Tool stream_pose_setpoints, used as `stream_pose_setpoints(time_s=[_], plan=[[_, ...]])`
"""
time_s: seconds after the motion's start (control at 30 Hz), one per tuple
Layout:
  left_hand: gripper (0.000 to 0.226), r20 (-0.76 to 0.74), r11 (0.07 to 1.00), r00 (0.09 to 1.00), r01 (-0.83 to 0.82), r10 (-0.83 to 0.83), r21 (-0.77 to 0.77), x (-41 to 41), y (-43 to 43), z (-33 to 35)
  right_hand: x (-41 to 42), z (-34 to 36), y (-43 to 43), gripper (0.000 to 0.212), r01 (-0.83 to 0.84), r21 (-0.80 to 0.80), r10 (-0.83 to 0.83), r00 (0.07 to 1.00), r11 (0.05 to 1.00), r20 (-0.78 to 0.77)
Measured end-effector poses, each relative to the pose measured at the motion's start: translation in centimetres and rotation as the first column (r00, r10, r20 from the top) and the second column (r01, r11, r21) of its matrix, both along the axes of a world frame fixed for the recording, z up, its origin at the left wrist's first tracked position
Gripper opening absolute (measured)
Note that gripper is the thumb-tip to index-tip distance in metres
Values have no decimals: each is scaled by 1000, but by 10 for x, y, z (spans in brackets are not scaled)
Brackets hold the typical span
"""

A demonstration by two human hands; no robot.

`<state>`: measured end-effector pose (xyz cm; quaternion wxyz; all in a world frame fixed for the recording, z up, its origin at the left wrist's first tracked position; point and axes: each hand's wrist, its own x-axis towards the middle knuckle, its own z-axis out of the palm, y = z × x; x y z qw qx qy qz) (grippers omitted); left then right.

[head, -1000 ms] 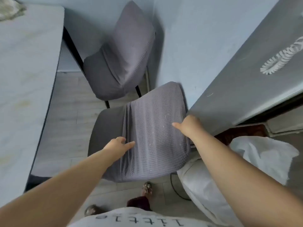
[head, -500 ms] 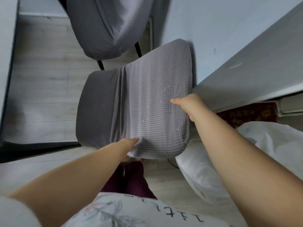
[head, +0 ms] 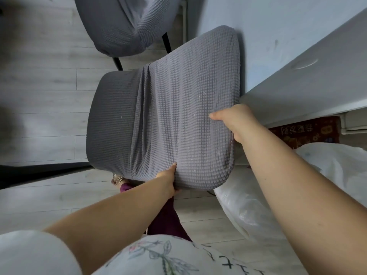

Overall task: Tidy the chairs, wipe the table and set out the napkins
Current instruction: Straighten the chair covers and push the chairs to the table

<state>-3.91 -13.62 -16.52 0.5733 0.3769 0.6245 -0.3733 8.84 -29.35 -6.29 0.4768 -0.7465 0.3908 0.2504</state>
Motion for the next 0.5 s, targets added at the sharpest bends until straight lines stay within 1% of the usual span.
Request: stream_pose_setpoints(time_s=[0.07, 0.13, 0.17, 0.23, 0.3, 0.37, 0.4, 0.5], plan=[[70, 11, 1000, 1000, -22, 23, -10, -2, -1, 1, 0, 1, 0, 53, -2, -13, 2, 1000, 1000, 6], [58, 49, 1000, 999, 5, -3, -23, -5, -3, 3, -1, 2, -1, 53, -10, -25, 9, 1000, 1000, -1], [56, 63, 999, 998, 12, -9, -35, -6, -2, 4, -1, 3, -1, 54, -16, -31, 16, 1000, 999, -7], [62, 44, 995, 997, -59, 62, -77, -6, 0, 7, 0, 5, 1, 55, -22, -33, 22, 1000, 999, -20], [63, 41, 995, 995, -90, 92, -50, -5, 5, 7, 2, 11, 8, 61, -27, -26, 27, 999, 999, -31], [63, 43, 995, 994, -98, 99, -30, -5, 14, 8, 5, 18, 17, 74, -47, -20, 46, 998, 999, -32], [64, 43, 995, 994, -100, 101, -24, -5, 17, 9, 5, 21, 21, 75, -45, -11, 45, 999, 999, -19], [60, 47, 988, 987, -150, 151, -30, -8, 29, 21, 6, 29, 34, 63, -39, 11, 39, 999, 999, 20]])
